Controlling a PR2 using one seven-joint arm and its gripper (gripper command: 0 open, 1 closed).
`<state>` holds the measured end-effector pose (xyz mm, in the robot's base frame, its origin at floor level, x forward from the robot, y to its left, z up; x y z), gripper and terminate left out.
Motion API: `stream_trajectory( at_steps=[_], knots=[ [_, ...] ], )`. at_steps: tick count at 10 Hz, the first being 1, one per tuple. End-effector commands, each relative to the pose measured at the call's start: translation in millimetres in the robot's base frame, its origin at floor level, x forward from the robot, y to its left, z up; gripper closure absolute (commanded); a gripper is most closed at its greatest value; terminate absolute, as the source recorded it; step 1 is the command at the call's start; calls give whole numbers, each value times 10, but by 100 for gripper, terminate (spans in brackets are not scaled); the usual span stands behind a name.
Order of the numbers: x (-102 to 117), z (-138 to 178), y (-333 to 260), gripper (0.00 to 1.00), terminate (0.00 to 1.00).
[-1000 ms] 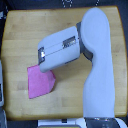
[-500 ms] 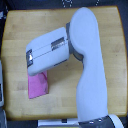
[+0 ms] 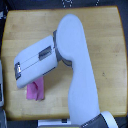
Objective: Folding a cloth
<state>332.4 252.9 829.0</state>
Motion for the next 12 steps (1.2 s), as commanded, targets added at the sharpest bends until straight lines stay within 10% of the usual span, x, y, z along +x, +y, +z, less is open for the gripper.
stream_trajectory(
  at_steps=[1,11,12],
  knots=[
    [-37,-402,423,100,0],
    [258,-764,103,100,0],
    [284,-760,117,0,0]
  ],
)
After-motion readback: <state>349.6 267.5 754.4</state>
